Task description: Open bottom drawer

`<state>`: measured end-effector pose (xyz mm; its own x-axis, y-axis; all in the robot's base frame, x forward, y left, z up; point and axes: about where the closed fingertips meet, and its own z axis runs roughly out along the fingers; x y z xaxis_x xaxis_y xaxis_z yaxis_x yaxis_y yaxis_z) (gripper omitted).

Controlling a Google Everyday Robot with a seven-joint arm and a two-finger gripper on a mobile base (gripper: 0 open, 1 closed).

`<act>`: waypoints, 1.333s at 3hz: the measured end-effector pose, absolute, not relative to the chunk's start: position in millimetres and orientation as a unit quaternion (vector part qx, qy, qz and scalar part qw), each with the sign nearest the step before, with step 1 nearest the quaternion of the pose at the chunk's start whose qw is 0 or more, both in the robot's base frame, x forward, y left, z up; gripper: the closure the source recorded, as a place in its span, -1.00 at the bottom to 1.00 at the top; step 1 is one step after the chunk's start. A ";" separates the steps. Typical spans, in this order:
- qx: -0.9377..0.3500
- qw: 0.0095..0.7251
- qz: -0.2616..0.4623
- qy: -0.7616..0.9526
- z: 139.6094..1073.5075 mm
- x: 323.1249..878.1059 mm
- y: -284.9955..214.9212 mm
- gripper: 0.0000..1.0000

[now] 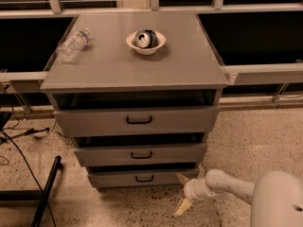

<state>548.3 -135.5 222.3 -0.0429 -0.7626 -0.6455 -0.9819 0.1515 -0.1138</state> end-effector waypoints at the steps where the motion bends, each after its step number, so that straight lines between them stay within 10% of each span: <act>1: -0.628 0.304 0.190 0.691 212.1 559.3 -128.5 -1.00; 4: -0.647 0.302 0.185 0.675 205.2 582.3 -110.9 -1.00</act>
Offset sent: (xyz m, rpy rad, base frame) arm 0.0373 0.0182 -0.0260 0.0234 -0.0234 0.0423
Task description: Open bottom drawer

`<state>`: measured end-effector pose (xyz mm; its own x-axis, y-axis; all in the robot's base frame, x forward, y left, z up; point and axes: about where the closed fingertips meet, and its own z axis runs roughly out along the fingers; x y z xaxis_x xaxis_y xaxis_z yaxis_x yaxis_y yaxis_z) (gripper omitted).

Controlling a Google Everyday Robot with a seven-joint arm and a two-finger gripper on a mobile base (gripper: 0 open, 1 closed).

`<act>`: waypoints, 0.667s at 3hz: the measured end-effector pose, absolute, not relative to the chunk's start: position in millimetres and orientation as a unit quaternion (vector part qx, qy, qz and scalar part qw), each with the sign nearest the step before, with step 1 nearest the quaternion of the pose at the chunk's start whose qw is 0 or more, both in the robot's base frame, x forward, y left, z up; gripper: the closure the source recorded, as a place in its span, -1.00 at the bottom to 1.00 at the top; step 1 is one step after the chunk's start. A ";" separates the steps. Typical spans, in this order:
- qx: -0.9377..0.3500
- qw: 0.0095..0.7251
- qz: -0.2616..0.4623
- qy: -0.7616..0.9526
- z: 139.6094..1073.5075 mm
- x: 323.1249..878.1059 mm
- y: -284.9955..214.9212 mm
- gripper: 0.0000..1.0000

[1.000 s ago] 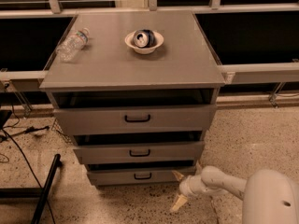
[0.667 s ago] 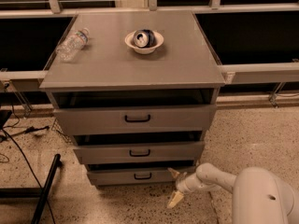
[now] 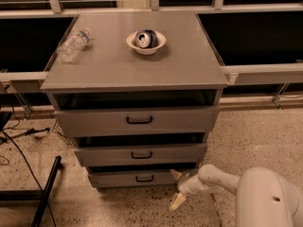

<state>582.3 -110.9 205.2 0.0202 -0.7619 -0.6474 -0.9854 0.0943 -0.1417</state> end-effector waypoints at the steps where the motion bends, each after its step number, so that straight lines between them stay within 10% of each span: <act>1: -0.653 0.303 0.174 0.672 208.8 588.8 -108.8 -1.00; 2: -0.661 0.302 0.160 0.668 206.6 601.5 -105.1 -1.00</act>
Offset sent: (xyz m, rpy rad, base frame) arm 0.0298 0.0037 0.0061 -0.0550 -0.0678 0.0135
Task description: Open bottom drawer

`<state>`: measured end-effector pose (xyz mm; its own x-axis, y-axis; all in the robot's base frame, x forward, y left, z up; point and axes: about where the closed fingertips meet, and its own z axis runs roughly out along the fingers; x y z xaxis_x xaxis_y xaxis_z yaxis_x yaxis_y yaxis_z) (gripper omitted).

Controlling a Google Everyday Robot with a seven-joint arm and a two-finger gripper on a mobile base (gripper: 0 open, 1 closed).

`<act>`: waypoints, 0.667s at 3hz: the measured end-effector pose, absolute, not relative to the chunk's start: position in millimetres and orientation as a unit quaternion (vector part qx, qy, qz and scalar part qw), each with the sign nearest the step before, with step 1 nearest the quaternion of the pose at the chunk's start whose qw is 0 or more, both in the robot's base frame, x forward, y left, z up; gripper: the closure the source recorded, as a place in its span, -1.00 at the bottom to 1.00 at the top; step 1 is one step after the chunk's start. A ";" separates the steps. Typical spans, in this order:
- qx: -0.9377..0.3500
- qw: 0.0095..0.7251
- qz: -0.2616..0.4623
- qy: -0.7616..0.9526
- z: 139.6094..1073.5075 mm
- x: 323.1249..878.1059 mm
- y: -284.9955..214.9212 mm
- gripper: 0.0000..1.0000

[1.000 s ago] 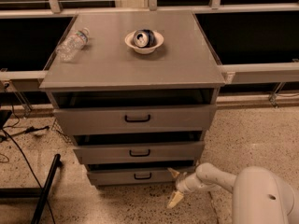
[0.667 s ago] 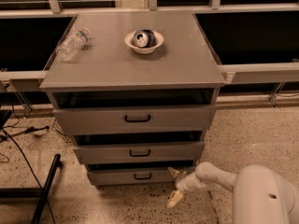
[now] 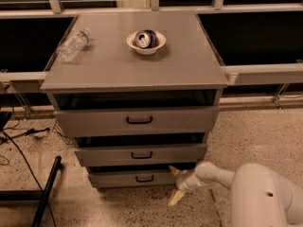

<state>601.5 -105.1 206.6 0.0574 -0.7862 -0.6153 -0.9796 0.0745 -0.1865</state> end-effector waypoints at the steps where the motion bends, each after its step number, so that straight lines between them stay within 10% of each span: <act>1: -0.667 0.300 0.151 0.666 201.6 611.5 -102.9 -1.00; 2: -0.671 0.292 0.139 0.667 190.6 622.7 -103.1 -1.00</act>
Offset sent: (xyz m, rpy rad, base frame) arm 0.0329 -0.0030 -0.0190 -0.0739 -0.0333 -0.0012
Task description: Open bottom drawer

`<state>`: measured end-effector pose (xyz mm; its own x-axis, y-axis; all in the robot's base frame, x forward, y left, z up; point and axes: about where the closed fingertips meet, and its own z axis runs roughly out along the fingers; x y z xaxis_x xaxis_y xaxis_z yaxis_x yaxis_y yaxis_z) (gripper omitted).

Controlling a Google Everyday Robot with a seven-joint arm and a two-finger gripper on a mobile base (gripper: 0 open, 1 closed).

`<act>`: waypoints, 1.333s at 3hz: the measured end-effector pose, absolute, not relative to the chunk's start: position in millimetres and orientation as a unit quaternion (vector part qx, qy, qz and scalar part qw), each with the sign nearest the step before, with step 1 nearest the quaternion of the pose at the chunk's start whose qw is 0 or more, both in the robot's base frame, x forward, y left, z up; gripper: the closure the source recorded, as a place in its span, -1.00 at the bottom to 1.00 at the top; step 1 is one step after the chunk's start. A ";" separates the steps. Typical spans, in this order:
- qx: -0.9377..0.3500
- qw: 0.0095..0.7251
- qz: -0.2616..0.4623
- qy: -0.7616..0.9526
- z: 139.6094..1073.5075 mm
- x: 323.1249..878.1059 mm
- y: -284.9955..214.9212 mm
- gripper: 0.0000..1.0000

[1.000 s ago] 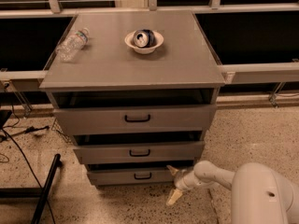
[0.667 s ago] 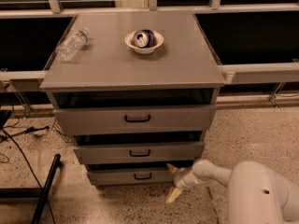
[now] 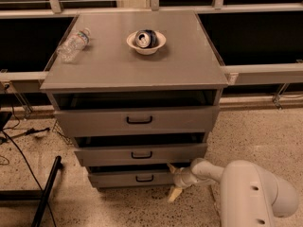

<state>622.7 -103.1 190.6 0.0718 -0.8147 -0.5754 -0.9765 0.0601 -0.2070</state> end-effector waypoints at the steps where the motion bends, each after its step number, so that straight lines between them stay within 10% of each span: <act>1: -0.673 0.286 0.135 0.668 183.6 627.9 -103.4 -1.00; 4: -0.663 0.240 0.175 0.687 178.5 623.9 -102.1 -1.00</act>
Offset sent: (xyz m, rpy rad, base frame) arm 0.0120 -0.0036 -0.0159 -0.0310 0.0600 -0.0038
